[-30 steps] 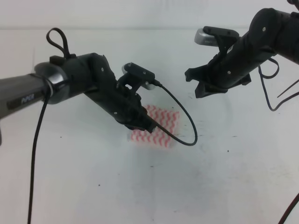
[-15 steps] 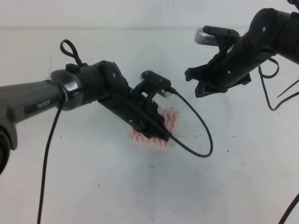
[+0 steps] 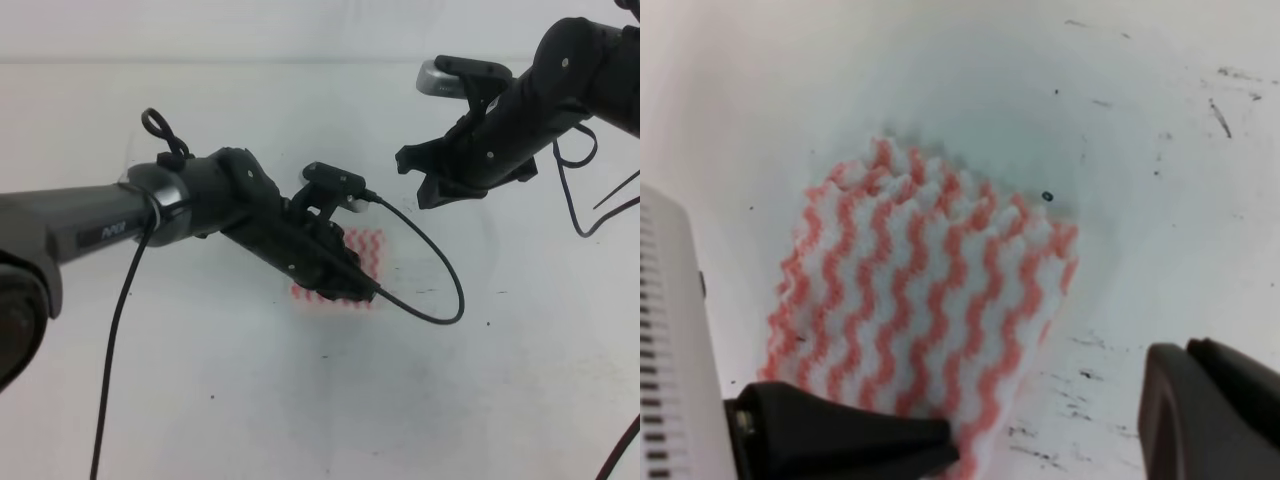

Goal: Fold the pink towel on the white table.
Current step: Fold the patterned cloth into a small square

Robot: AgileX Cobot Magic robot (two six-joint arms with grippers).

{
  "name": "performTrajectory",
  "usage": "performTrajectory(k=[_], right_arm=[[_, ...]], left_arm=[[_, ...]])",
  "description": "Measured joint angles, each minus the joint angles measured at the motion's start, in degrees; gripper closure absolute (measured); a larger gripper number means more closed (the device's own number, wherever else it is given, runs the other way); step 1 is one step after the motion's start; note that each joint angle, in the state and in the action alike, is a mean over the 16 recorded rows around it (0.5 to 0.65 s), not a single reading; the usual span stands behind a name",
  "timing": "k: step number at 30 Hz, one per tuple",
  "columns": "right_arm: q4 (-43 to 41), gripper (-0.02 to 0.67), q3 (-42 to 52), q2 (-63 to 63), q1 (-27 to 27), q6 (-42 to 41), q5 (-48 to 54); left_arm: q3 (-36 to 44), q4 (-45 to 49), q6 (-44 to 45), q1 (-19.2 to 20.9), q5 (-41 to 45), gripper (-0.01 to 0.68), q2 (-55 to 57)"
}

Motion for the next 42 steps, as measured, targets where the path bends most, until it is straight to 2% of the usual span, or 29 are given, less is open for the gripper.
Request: performTrajectory(k=[13, 19, 28, 35, 42], right_arm=[[-0.47, 0.667, 0.0, -1.46, -0.01, -0.01, 0.38], [-1.27, 0.667, 0.95, -5.69, -0.01, -0.03, 0.44], [-2.17, 0.667, 9.26, -19.42, -0.02, 0.05, -2.72], [-1.8, 0.667, 20.99, -33.91, -0.04, 0.26, -7.5], [-1.33, 0.667, 34.08, -49.53, -0.08, 0.43, -11.9]], left_arm=[[0.64, -2.49, 1.2, 0.01, -5.34, 0.675, -4.72], [4.84, -1.36, 0.47, 0.02, -11.95, 0.675, -11.91], [19.77, -1.68, -0.09, 0.01, -26.27, 0.675, -28.95], [34.47, -4.13, -0.08, 0.02, -35.88, 0.675, -46.24], [48.1, -6.46, -0.18, 0.03, -41.28, 0.675, -63.29]])
